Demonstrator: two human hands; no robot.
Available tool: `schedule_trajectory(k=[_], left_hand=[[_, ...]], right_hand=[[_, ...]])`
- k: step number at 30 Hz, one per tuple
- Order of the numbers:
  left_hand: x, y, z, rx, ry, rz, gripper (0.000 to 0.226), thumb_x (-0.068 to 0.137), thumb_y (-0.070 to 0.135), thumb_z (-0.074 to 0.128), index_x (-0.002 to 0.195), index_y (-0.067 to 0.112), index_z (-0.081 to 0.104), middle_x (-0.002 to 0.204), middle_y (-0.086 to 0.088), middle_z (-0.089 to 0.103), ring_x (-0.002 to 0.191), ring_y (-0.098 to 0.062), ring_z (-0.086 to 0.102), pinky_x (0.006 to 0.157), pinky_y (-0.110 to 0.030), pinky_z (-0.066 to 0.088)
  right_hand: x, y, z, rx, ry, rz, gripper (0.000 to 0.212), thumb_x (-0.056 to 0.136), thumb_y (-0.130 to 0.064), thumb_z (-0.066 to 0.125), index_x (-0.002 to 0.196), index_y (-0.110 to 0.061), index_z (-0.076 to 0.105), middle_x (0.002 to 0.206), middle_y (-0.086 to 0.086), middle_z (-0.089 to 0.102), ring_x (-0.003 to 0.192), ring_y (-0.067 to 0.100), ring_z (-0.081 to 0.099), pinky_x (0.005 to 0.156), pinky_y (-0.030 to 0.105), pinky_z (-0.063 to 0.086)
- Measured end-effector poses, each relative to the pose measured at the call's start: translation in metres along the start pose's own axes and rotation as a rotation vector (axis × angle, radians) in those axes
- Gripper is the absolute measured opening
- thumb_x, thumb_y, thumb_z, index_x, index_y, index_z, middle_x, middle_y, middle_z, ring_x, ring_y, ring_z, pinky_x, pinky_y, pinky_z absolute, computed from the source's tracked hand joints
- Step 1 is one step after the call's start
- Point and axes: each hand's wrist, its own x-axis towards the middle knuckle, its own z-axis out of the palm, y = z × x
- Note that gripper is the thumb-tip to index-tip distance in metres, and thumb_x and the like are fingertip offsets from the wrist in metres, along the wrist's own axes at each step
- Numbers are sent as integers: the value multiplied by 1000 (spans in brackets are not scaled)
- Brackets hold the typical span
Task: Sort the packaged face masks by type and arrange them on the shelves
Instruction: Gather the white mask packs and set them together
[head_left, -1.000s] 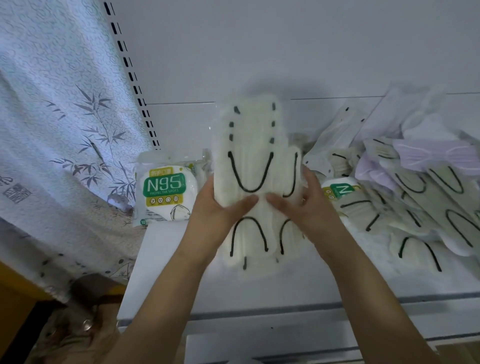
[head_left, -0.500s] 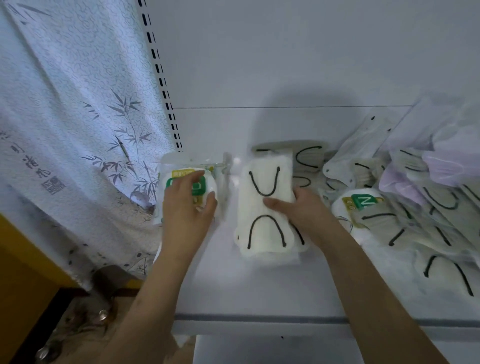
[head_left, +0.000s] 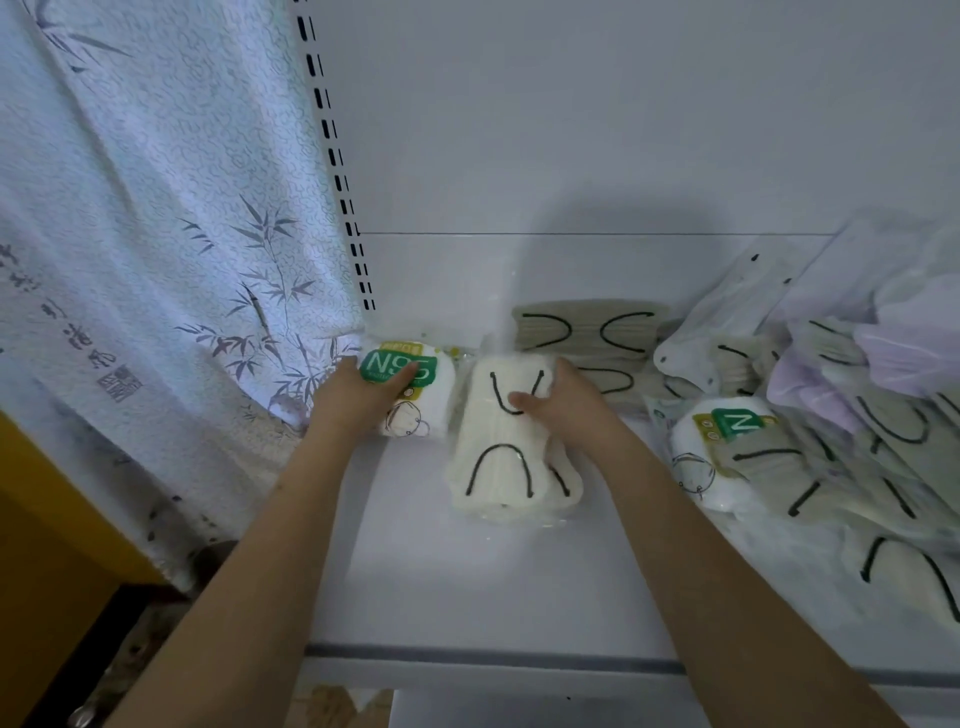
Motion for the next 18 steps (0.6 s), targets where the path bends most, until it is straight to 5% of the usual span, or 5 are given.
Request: schedule_trajectory(k=[5,7,10,14,18], left_hand=[[3,11,-17,130,-94,-42,77,77,71,67,103,0,56,98,-13,63,88,-28,60,66,-31,45],[-1,13,-21,176,-102,-63,73,78,70,68,99,2,52,89,-11,57,85,-28,57,60,-31,41],[-1,15,-16,200,1,-47,82,78,74,64,109,-1,54,93,-13,61,96,-32,62,74,-33,48],[0,21,-4,88,119,-56,90,83,75,55,124,-4,54,118,-21,65,110,-37,62,87,-40,50],[10,27,-17,-26,-23,-40,81,94,69,42,132,-1,54,128,-22,60,115,-36,59,89,-36,47]], right_hand=[[-16,2,-10,-243,-177,29,51,86,-37,69,125,-10,51,122,7,60,98,19,54,75,28,43],[-23,-2,-12,-494,-8,13,62,88,-49,62,132,-9,46,131,14,50,112,28,49,87,35,43],[-25,-24,-2,-590,255,-225,72,88,-66,49,138,-14,46,142,13,40,129,34,37,103,43,34],[-14,-51,32,-615,-115,-378,97,73,-81,54,147,-22,32,135,8,54,125,31,47,103,44,33],[6,-56,41,-732,154,-476,67,82,-67,58,126,-16,51,112,6,66,105,29,57,87,37,37]])
